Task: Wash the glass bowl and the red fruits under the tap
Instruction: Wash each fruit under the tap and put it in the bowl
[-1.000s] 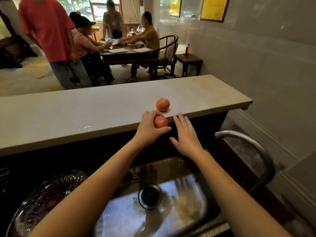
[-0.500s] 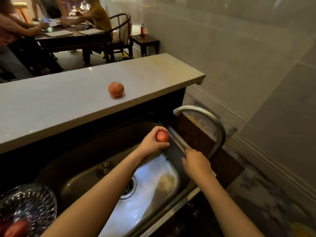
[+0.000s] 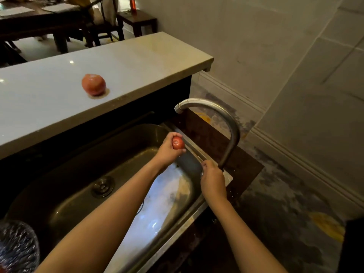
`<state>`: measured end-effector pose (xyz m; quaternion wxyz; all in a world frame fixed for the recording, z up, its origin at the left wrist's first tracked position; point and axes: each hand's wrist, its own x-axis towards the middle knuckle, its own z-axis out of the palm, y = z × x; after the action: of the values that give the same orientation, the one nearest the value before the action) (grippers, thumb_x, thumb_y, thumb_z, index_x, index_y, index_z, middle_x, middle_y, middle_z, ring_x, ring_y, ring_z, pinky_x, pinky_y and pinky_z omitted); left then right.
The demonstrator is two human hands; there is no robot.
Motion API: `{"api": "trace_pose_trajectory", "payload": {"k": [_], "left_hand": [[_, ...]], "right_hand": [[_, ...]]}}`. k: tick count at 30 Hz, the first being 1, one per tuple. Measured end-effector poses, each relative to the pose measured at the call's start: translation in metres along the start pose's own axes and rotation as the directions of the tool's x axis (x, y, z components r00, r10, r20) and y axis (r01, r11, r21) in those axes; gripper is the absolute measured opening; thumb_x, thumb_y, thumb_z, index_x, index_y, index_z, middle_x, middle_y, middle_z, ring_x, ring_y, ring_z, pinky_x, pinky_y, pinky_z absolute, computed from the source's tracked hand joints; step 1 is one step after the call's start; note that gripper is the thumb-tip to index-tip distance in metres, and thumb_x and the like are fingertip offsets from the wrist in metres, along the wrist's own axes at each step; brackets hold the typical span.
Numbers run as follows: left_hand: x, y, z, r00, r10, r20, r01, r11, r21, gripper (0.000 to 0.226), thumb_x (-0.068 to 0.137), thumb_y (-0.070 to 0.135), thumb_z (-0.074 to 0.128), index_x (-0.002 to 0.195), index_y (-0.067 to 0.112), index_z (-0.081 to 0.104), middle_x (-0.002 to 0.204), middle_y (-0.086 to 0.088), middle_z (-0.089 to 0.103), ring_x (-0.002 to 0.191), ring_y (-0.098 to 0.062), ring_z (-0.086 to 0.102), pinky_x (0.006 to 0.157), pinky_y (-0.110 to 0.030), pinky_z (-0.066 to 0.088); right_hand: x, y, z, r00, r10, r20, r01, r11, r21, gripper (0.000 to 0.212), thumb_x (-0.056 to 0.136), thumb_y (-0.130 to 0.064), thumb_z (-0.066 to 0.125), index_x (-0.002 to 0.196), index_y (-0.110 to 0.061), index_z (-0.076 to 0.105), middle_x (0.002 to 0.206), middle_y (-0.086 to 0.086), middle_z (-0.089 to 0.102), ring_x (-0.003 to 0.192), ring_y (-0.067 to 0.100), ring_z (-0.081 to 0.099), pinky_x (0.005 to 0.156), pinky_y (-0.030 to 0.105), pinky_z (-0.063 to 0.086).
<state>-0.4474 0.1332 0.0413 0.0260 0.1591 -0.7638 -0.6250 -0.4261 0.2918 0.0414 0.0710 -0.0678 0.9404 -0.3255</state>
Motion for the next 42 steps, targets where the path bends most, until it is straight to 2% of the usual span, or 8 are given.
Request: {"api": "trace_pose_trajectory", "payload": {"k": [13, 20, 25, 27, 29, 33, 39, 42], "left_hand": [[0.009, 0.008, 0.004, 0.999, -0.031, 0.024, 0.033, 0.998, -0.053, 0.05, 0.08, -0.003, 0.063, 0.122, 0.015, 0.042, 0.127, -0.014, 0.041, 0.111, -0.03, 0.05, 0.084, -0.032, 0.05], [0.007, 0.012, 0.006, 0.998, -0.034, 0.06, 0.037, 0.998, -0.05, 0.05, 0.082, 0.003, 0.064, 0.124, 0.02, 0.042, 0.121, -0.005, 0.039, 0.105, -0.022, 0.049, 0.069, -0.018, 0.047], [0.008, 0.023, 0.005, 0.988, -0.119, 0.101, 0.152, 0.883, -0.445, 0.023, 0.098, 0.018, 0.04, 0.117, 0.014, 0.05, 0.111, -0.01, 0.048, 0.085, -0.018, 0.056, 0.058, -0.018, 0.05], [0.011, 0.025, 0.005, 0.984, -0.171, 0.047, 0.173, 0.875, -0.452, 0.026, 0.099, 0.026, 0.034, 0.106, 0.01, 0.054, 0.094, -0.013, 0.055, 0.065, -0.014, 0.055, 0.047, -0.018, 0.045], [0.011, 0.029, 0.009, 0.98, -0.199, 0.002, 0.174, 0.847, -0.503, 0.035, 0.099, 0.03, 0.033, 0.11, 0.003, 0.052, 0.077, -0.011, 0.054, 0.047, -0.011, 0.049, 0.04, -0.019, 0.04], [0.009, 0.043, 0.018, 0.97, -0.243, -0.022, 0.168, 0.728, -0.665, 0.021, 0.098, 0.024, 0.038, 0.107, 0.012, 0.053, 0.097, -0.008, 0.058, 0.09, -0.018, 0.059, 0.056, -0.026, 0.053], [0.019, 0.05, 0.009, 0.951, -0.257, -0.171, 0.113, 0.804, -0.585, 0.025, 0.098, 0.02, 0.039, 0.079, 0.013, 0.055, 0.074, -0.006, 0.055, 0.073, -0.017, 0.055, 0.072, -0.03, 0.045], [0.018, 0.052, 0.02, 0.966, -0.206, -0.158, 0.116, 0.887, -0.447, 0.029, 0.098, 0.024, 0.035, 0.103, 0.004, 0.055, 0.093, -0.015, 0.058, 0.09, -0.025, 0.057, 0.086, -0.04, 0.047]], "right_hand": [[0.01, -0.007, 0.004, 0.999, 0.029, -0.03, -0.031, 0.997, -0.072, 0.024, 0.095, -0.002, 0.037, 0.11, -0.01, 0.054, 0.107, 0.014, 0.064, 0.097, 0.029, 0.064, 0.079, 0.035, 0.05], [0.014, -0.006, 0.002, 0.998, 0.051, 0.025, -0.047, 0.987, -0.153, 0.024, 0.095, -0.003, 0.039, 0.114, -0.008, 0.051, 0.108, 0.015, 0.064, 0.097, 0.029, 0.065, 0.084, 0.037, 0.054], [0.018, -0.03, -0.006, 0.973, -0.219, -0.075, 0.179, 0.917, -0.356, 0.034, 0.097, -0.024, 0.04, 0.127, -0.01, 0.046, 0.126, 0.008, 0.055, 0.114, 0.025, 0.048, 0.086, 0.034, 0.044], [0.032, -0.048, -0.01, 0.947, -0.31, -0.079, 0.289, 0.935, -0.206, 0.037, 0.098, -0.031, 0.036, 0.129, -0.014, 0.046, 0.127, 0.006, 0.054, 0.112, 0.025, 0.049, 0.089, 0.035, 0.042], [0.052, -0.065, -0.012, 0.979, -0.17, 0.112, 0.15, 0.975, 0.163, 0.039, 0.098, -0.038, 0.033, 0.132, -0.021, 0.043, 0.13, 0.011, 0.05, 0.107, 0.027, 0.055, 0.094, 0.039, 0.046], [0.082, -0.083, -0.01, 0.968, 0.002, 0.253, -0.144, 0.828, 0.542, 0.037, 0.098, -0.029, 0.033, 0.125, -0.013, 0.054, 0.126, 0.015, 0.055, 0.116, 0.028, 0.052, 0.102, 0.041, 0.041], [0.079, -0.091, 0.01, 0.968, -0.092, 0.234, -0.037, 0.868, 0.495, 0.044, 0.098, -0.038, 0.031, 0.126, -0.009, 0.049, 0.128, 0.015, 0.05, 0.116, 0.029, 0.051, 0.099, 0.042, 0.042], [0.093, -0.088, 0.006, 0.967, 0.073, 0.242, -0.214, 0.75, 0.626, 0.035, 0.096, -0.028, 0.038, 0.114, -0.005, 0.058, 0.111, 0.017, 0.061, 0.111, 0.034, 0.055, 0.096, 0.044, 0.045]]}}
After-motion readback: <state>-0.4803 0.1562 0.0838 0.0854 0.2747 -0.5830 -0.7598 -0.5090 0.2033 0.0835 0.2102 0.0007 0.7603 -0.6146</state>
